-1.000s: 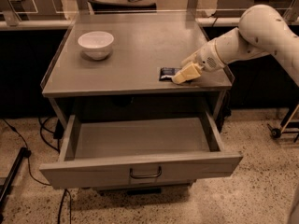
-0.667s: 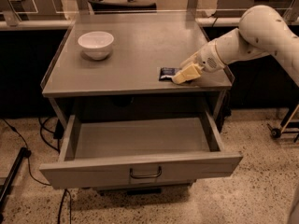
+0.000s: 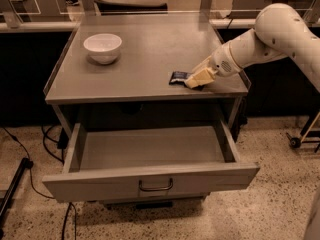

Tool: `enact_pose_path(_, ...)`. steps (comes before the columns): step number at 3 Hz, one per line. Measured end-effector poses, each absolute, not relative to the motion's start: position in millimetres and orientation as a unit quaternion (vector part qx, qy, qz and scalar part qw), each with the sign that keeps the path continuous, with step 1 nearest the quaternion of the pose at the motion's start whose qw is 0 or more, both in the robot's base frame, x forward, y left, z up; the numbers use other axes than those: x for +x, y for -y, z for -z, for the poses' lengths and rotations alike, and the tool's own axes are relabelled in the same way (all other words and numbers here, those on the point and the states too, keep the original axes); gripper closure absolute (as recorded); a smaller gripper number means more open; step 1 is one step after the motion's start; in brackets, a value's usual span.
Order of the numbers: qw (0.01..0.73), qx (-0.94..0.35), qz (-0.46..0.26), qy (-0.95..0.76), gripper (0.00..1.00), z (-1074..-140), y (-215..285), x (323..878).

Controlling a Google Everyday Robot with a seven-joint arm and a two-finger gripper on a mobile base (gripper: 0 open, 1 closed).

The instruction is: Place rxbar blueberry into top drawer

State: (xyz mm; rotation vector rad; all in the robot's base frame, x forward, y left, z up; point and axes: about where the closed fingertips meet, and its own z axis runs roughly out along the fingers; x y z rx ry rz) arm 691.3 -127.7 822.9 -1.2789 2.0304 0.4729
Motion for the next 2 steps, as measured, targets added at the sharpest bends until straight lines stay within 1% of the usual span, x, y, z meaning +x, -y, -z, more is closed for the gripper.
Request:
enact_pose_path(1, 0.329, -0.496, -0.177, -0.784, 1.0, -827, 128, 686)
enact_pose_path(2, 0.327, -0.511, -0.166, -0.778, 1.0, -870, 122, 665)
